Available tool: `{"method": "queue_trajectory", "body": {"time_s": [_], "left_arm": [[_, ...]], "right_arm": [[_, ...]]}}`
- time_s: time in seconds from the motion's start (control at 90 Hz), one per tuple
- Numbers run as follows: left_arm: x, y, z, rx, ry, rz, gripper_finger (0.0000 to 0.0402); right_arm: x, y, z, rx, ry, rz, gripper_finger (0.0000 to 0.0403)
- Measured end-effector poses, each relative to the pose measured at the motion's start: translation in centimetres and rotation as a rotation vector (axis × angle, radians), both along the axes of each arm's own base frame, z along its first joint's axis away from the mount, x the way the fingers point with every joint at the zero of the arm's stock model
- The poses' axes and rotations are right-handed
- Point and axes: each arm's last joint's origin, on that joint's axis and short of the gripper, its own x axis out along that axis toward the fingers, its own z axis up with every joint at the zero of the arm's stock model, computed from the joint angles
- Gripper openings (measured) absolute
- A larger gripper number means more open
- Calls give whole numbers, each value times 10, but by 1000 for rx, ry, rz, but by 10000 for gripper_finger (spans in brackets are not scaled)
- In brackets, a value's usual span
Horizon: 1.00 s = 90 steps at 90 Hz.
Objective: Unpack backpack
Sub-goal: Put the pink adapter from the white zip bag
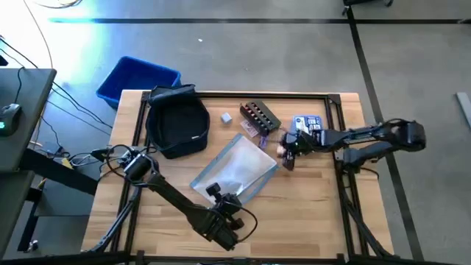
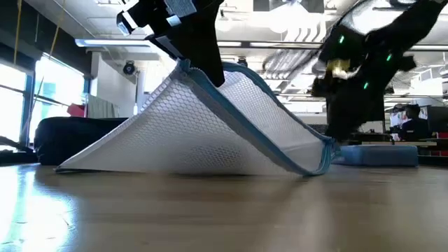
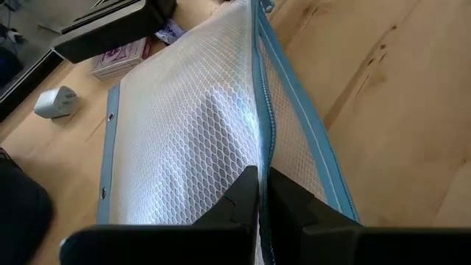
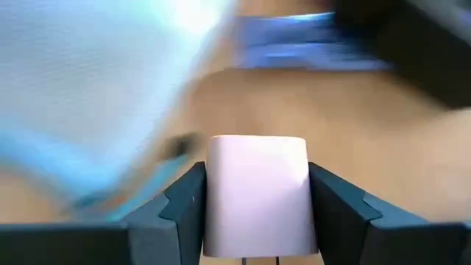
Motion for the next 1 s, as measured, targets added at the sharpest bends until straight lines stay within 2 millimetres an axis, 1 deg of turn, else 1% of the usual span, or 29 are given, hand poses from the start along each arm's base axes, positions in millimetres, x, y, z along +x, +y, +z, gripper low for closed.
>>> {"method": "queue_trajectory", "body": {"time_s": [0.1, 0.178, 0.278, 0.4, 0.533, 0.611, 0.733, 0.856, 0.922, 1.0], "left_arm": [[0, 1, 1, 16, -20, 10, 0], [0, 1, 1, 32, -40, 16, 0], [0, 1, 1, 40, -50, 19, 0], [1, 1, 2, 47, -69, 29, 0], [1, 1, 2, 46, -72, 30, 0], [1, 1, 2, 51, -69, 27, 0], [-1, -1, 2, 59, -63, 13, 0], [-4, -7, 2, 84, -31, -33, 0], [-6, -11, 2, 87, -13, -56, 0], [-9, -15, 1, 83, 13, -83, 0]], "right_arm": [[3, 31, 7, 55, -42, 102, 170], [9, 59, 12, 81, -127, 238, 170], [15, 91, 15, 123, -222, 406, 170], [30, 118, 23, 154, -267, 538, 170], [59, 139, 28, 128, -270, 647, 170], [78, 148, 28, 51, -252, 677, 170], [106, 153, 17, -121, -165, 620, 170], [133, 148, 8, -298, -149, 486, 170], [143, 142, 9, -382, -161, 423, 170], [151, 134, 15, -438, -208, 356, 170]]}}
